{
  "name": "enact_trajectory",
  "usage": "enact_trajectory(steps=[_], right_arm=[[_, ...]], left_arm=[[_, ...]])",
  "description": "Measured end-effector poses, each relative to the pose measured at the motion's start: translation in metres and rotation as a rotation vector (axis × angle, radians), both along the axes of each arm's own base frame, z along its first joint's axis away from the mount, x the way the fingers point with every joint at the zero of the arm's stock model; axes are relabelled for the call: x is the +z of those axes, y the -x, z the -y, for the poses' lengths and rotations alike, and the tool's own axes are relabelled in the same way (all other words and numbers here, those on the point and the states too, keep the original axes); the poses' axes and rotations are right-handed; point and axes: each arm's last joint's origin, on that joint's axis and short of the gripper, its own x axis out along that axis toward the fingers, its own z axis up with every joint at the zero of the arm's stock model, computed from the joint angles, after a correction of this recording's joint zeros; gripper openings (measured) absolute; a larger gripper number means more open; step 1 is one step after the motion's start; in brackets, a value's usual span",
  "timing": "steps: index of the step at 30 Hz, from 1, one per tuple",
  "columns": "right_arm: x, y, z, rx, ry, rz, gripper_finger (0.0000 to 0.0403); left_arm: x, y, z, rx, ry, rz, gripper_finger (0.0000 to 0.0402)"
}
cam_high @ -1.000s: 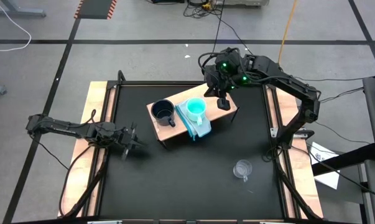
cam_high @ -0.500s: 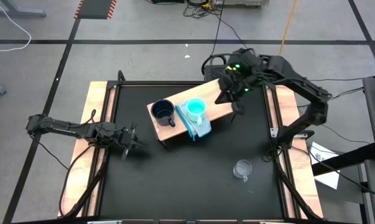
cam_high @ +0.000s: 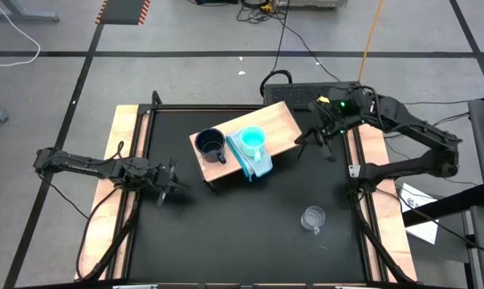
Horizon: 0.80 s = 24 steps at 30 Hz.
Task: Stack small to large cups/mugs on shelf
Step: Put the transparent mug to the right on the shelf
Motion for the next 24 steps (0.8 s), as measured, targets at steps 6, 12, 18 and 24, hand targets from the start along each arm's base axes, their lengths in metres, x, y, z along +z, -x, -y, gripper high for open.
enact_trajectory(steps=[6,12,18,24], right_arm=[[-0.021,0.014,-0.005,-0.007,-0.002,0.021,0.0],[-0.043,0.019,-0.007,-0.007,0.009,0.049,0.0],[-0.049,0.019,-0.007,-0.006,0.009,0.044,0.0],[-0.048,0.019,-0.007,-0.005,0.014,0.053,0.0]], left_arm=[[0.0,0.0,0.0,-0.001,0.0,0.0,0.0031],[0.0,0.0,0.0,-0.006,0.001,0.0,0.0031],[0.0,0.0,0.0,-0.006,0.001,0.0,0.0031],[0.0,0.0,0.0,-0.005,0.001,0.0,0.0031]])
